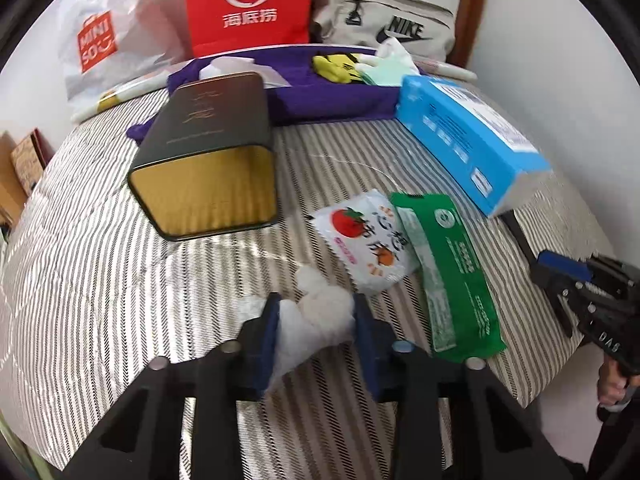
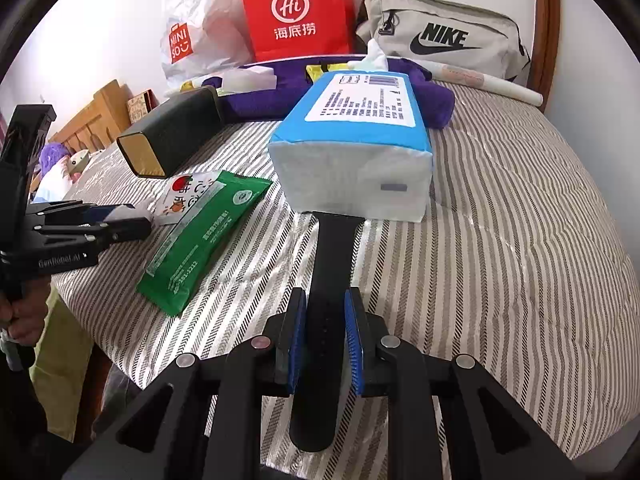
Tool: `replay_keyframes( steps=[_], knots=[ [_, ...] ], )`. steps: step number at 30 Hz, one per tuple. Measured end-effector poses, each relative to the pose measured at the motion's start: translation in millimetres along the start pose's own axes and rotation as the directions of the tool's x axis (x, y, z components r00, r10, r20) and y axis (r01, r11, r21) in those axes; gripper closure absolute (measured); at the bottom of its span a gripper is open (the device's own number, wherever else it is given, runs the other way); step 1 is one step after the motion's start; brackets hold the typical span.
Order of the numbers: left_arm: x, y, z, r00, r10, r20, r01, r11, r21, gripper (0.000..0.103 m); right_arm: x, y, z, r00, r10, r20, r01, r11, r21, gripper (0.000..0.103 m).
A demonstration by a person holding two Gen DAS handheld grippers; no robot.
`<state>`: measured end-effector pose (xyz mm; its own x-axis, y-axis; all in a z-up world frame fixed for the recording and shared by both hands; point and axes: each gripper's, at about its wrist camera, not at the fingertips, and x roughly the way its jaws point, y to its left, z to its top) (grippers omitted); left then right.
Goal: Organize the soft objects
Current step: 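Grasp the white cotton wad with the left tool while the right tool holds the strap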
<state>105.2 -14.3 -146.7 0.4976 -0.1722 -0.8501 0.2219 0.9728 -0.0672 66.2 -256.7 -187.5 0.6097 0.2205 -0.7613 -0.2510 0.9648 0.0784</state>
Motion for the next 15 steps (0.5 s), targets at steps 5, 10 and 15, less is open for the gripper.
replay_keyframes(
  steps=[5,10,15],
  knots=[
    [-0.3,15.8,1.5,0.998,-0.059,0.002,0.059,0.994,-0.088,0.079,1.9,3.9,-0.5,1.0,-0.024,0.02,0.024,0.999,-0.03,0.083],
    [-8.9,21.9,0.9,0.999,-0.039,0.021,0.041,0.993,-0.107,0.079,-0.4,-2.1,1.6,1.0,0.007,0.014,-0.007,1.0,-0.002,0.089],
    [-19.3,27.1,1.5,0.998,-0.037,0.043,0.042,0.992,-0.118,0.079,-11.3,5.0,5.2,1.0,0.013,0.023,-0.012,1.0,-0.025,0.099]
  ],
)
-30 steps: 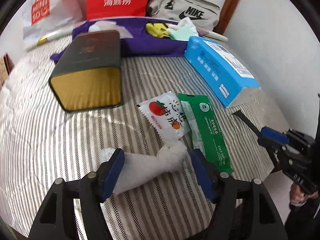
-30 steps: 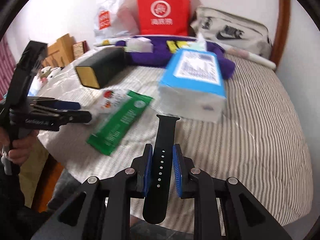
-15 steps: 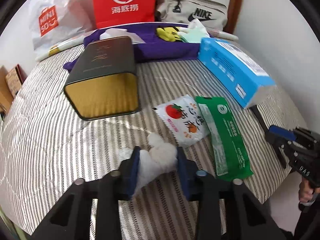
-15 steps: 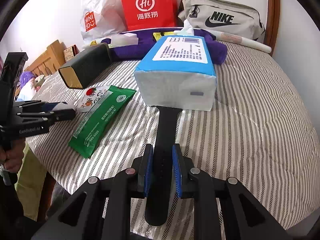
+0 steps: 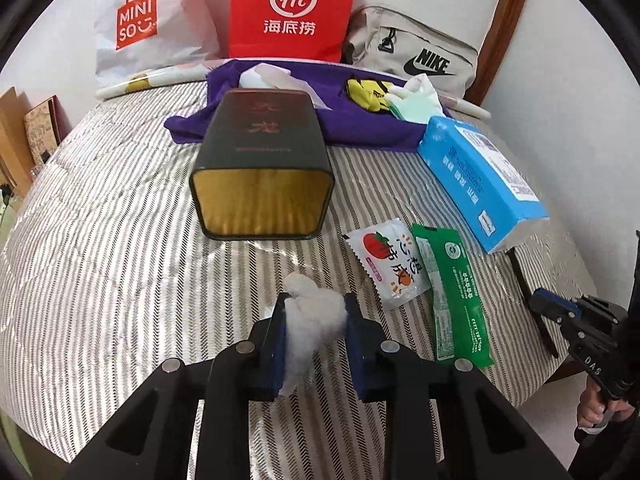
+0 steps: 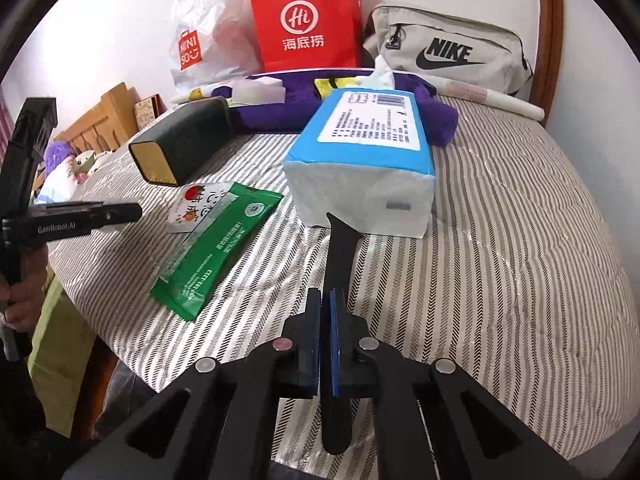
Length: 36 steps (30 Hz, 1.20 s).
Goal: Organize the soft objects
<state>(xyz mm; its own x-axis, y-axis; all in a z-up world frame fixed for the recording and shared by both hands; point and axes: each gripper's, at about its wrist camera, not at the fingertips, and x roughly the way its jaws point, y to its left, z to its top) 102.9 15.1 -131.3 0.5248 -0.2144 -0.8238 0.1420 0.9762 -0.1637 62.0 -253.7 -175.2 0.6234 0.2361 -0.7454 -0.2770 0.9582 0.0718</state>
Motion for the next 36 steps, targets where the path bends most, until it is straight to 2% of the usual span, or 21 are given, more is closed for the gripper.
replay_keyframes(
  steps=[5,8,10,13,16,27,31,36],
  knots=[
    [-0.3,1.0,-0.4,1.0,0.001,-0.01,-0.001,1.0,0.002,0.079,4.4,-0.7,-0.7,1.0,0.002,-0.024,-0.002,1.0,0.012,0.096],
    [-1.2,3.2,-1.0,1.0,-0.002,-0.011,0.002,1.0,0.0,0.079,9.7,-0.1,-2.1,0.999,-0.013,-0.038,0.013,1.0,0.003,0.09],
    [-1.1,4.5,-0.9,1.0,-0.002,-0.013,0.002,1.0,-0.003,0.079,12.4,0.8,-2.8,0.998,-0.032,-0.046,0.032,0.999,-0.002,0.081],
    [-0.1,5.2,-1.1,1.0,-0.003,-0.017,0.003,1.0,-0.005,0.079,14.3,2.6,-5.1,0.999,-0.049,-0.023,0.049,0.999,-0.012,0.08],
    [0.8,5.2,-1.4,1.0,-0.006,-0.018,0.006,1.0,-0.005,0.079,14.8,-3.0,-6.0,1.0,-0.029,-0.007,0.029,0.999,0.015,0.081],
    [12.4,8.3,-2.8,0.998,-0.054,-0.04,0.052,0.998,-0.037,0.079,16.2,-1.6,-5.3,1.0,-0.029,-0.001,0.029,1.0,0.006,0.082],
    [3.7,9.5,-1.2,0.998,-0.056,-0.019,0.055,0.998,-0.036,0.079,14.8,-6.3,0.1,0.999,0.007,-0.036,-0.006,1.0,0.031,0.083],
    [-5.7,13.0,2.5,0.999,-0.05,0.002,0.05,0.998,-0.041,0.079,1.3,-3.0,1.9,1.0,0.0,-0.014,0.0,1.0,0.025,0.083]
  ],
)
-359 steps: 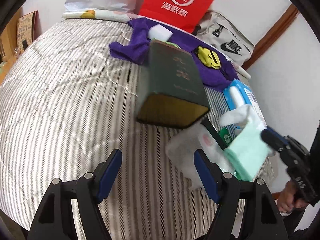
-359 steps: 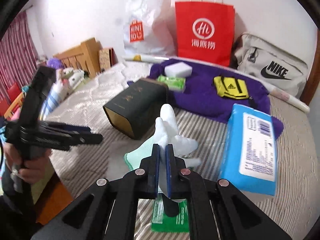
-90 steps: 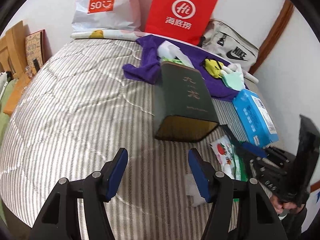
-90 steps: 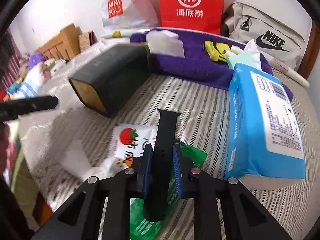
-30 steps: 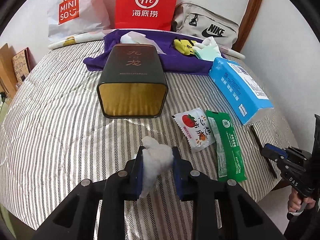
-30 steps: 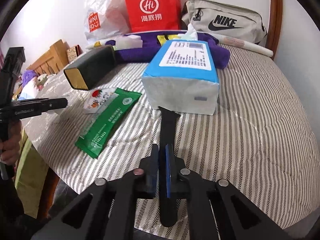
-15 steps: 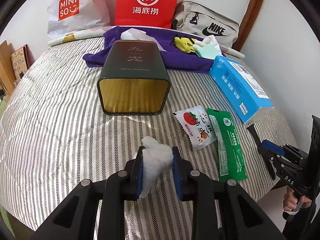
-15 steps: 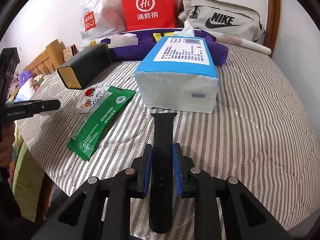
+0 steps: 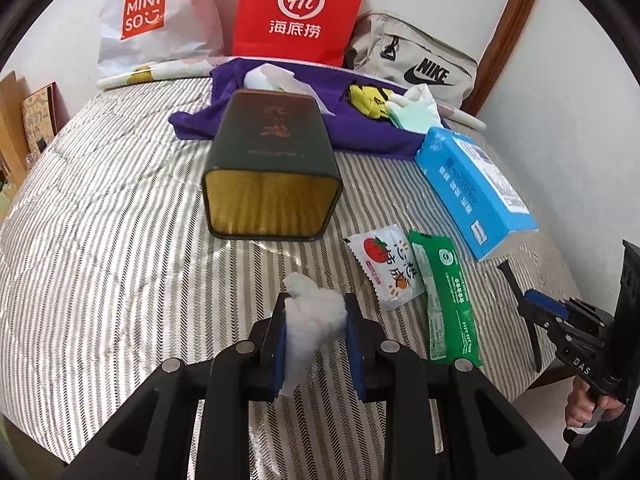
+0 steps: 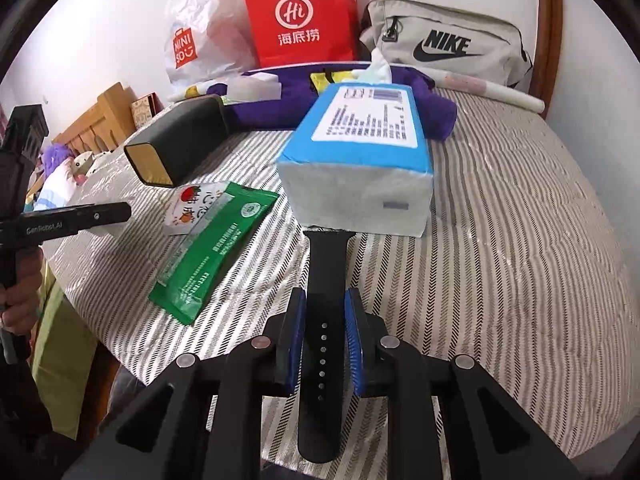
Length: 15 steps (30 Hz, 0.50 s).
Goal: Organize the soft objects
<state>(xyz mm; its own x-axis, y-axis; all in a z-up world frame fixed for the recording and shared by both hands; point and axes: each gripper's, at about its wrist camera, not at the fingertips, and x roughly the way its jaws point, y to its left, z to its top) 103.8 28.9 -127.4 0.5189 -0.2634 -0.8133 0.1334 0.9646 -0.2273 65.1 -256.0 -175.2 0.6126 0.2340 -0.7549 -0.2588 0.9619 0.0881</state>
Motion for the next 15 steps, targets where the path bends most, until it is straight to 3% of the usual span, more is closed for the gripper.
replay_keyframes(
  steps=[15],
  knots=[
    [-35.6,1.8,15.8,0.997,0.01,0.072,-0.009,1.0,-0.01,0.079,-44.8,14.3,19.7,0.996,0.03,0.081,-0.026,0.998,-0.05,0.083]
  ],
)
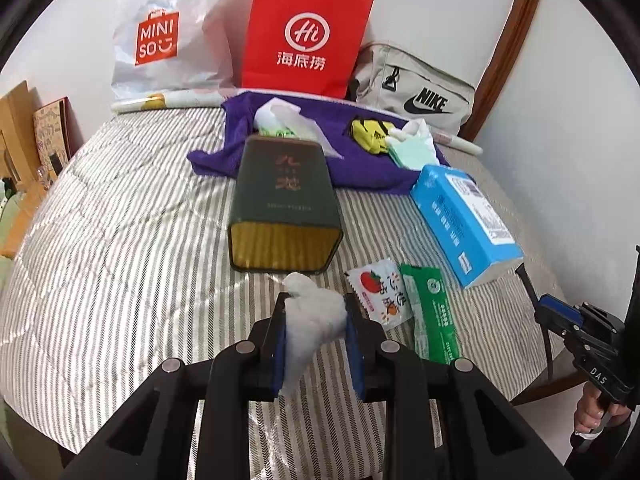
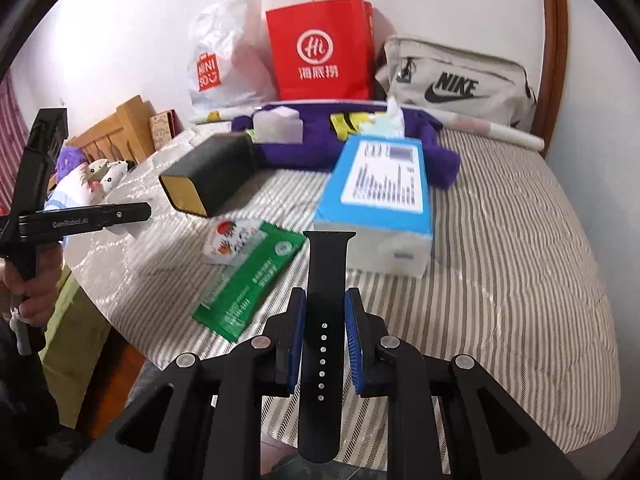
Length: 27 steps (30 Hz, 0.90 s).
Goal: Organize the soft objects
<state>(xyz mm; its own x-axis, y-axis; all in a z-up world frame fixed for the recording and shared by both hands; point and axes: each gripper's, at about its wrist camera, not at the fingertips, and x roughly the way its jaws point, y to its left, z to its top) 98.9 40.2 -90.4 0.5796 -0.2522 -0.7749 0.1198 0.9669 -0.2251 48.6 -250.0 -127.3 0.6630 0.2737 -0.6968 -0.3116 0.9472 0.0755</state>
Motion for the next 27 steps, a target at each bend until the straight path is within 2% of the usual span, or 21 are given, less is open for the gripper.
replay_keyframes(
  steps=[10,27],
  knots=[
    [-14.4,2.7,29.6,0.999,0.004,0.043,-0.004,1.0,-0.004,0.079,-12.6,-1.1,38.9,0.998,0.026,0.062,-0.025,0.999,-0.024,0.083],
    [5.9,8.3,90.1,0.998,0.026,0.052,-0.026,1.0,-0.013,0.079,16.7,-15.4,106.2,0.994,0.07,0.082,-0.067,0.997,-0.044,0.083]
  ],
)
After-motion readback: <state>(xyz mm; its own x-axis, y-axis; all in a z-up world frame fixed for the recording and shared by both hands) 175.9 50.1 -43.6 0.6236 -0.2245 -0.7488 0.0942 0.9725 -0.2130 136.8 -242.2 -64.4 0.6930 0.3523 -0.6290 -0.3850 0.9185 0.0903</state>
